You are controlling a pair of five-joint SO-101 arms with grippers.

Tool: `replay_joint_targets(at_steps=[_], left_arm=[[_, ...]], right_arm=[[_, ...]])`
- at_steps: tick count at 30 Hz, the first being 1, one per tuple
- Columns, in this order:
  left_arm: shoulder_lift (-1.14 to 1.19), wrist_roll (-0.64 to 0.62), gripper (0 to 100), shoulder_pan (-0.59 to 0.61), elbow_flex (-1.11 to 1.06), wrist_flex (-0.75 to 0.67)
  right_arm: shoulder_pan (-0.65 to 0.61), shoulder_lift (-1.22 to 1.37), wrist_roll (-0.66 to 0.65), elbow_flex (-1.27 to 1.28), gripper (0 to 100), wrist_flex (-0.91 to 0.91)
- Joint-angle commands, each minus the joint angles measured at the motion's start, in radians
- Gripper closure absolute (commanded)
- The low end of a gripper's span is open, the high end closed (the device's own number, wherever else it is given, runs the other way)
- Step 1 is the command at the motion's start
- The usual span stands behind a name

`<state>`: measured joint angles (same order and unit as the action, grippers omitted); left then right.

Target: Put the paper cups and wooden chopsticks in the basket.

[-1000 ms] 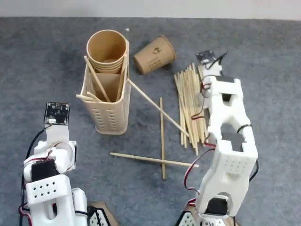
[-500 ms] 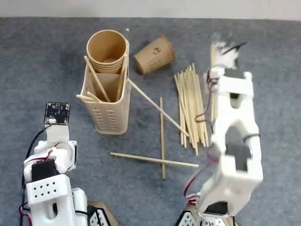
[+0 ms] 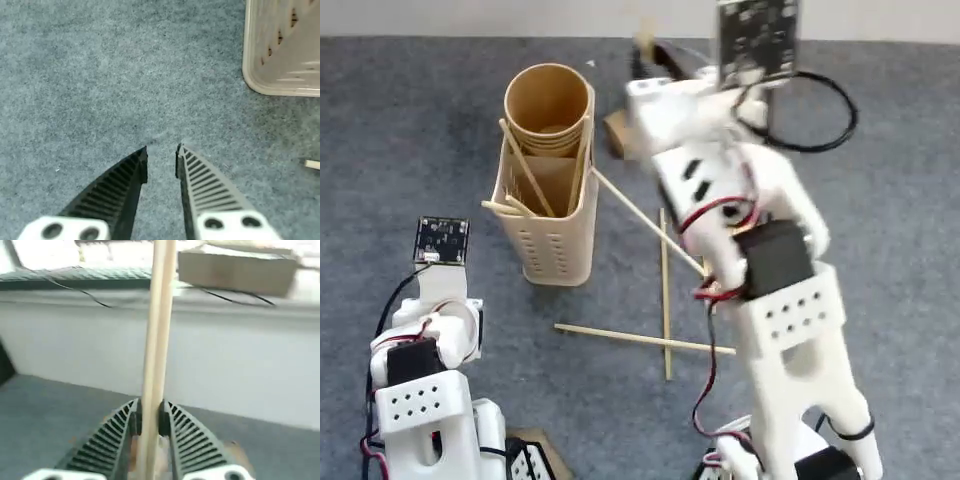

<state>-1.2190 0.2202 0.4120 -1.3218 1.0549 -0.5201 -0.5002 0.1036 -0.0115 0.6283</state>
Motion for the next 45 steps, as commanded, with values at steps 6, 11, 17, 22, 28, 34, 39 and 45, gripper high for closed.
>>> replay_joint_targets(at_steps=[6,11,17,22,28,34,39,45], left_arm=[[-0.008,-0.008,87,-0.010,0.001,-0.015],[-0.008,-0.008,87,-0.010,0.001,-0.015],[-0.008,-0.008,87,-0.010,0.001,-0.015],[-0.008,-0.008,87,-0.010,0.001,-0.015],[-0.005,-0.008,87,-0.012,0.001,-0.015],[-0.010,-0.008,87,-0.059,-0.030,-0.035],[-0.010,-0.008,87,-0.059,-0.030,-0.046],[-0.010,-0.008,87,-0.061,-0.028,-0.044]], right_arm=[[-0.180,0.031,0.008,0.229,96.2,-0.335],[-0.188,0.044,-0.054,0.375,99.5,-0.578],[-0.202,0.054,-0.114,0.470,98.8,-0.645],[-0.202,0.045,-0.117,0.513,85.4,-0.664],[-0.200,0.044,-0.118,0.510,83.7,-0.628],[-0.110,-0.070,-0.123,0.346,83.9,-0.213],[0.188,-0.120,-0.123,0.111,83.9,0.338],[0.418,-0.047,-0.126,0.272,83.9,0.453]])
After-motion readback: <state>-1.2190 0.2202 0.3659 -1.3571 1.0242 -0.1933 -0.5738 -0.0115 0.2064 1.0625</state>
